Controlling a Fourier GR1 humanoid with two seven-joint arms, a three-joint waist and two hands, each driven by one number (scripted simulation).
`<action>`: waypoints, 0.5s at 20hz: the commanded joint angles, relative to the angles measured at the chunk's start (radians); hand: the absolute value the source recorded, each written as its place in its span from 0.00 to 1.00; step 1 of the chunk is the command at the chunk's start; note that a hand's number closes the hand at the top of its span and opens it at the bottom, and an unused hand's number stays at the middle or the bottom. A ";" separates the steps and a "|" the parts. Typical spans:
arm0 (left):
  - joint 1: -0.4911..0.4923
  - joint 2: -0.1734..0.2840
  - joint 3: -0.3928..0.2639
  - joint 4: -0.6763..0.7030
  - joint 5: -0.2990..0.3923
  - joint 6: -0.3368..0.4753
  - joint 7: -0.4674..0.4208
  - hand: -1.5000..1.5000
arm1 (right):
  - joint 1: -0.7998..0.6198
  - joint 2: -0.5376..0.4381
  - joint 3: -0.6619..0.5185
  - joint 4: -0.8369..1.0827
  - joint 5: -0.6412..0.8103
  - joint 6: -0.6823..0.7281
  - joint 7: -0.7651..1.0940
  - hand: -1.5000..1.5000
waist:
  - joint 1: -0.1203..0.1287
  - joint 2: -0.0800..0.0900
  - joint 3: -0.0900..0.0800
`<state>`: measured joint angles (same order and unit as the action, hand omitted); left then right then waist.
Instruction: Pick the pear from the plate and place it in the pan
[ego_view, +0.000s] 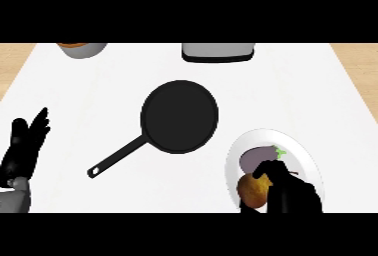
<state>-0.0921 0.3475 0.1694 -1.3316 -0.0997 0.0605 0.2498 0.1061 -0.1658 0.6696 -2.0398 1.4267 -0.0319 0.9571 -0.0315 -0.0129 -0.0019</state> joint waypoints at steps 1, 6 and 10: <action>-0.017 0.029 0.015 -0.027 0.008 -0.028 0.021 0.50 | -0.004 0.053 0.092 -0.069 0.142 -0.018 0.062 1.00 | 0.027 0.009 0.002; -0.023 -0.008 0.012 -0.006 -0.006 -0.009 -0.018 0.50 | -0.158 0.162 0.110 0.154 0.136 -0.119 0.137 1.00 | 0.036 0.013 0.002; -0.116 -0.019 -0.012 0.041 -0.031 0.003 0.047 0.50 | -0.359 0.164 -0.024 0.256 -0.025 -0.139 0.154 1.00 | 0.039 0.017 0.002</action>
<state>-0.1494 0.3426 0.1753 -1.2978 -0.1093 0.0450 0.2449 -0.1244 -0.0225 0.7002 -1.9014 1.4790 -0.0851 1.0315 0.0019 0.0005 -0.0005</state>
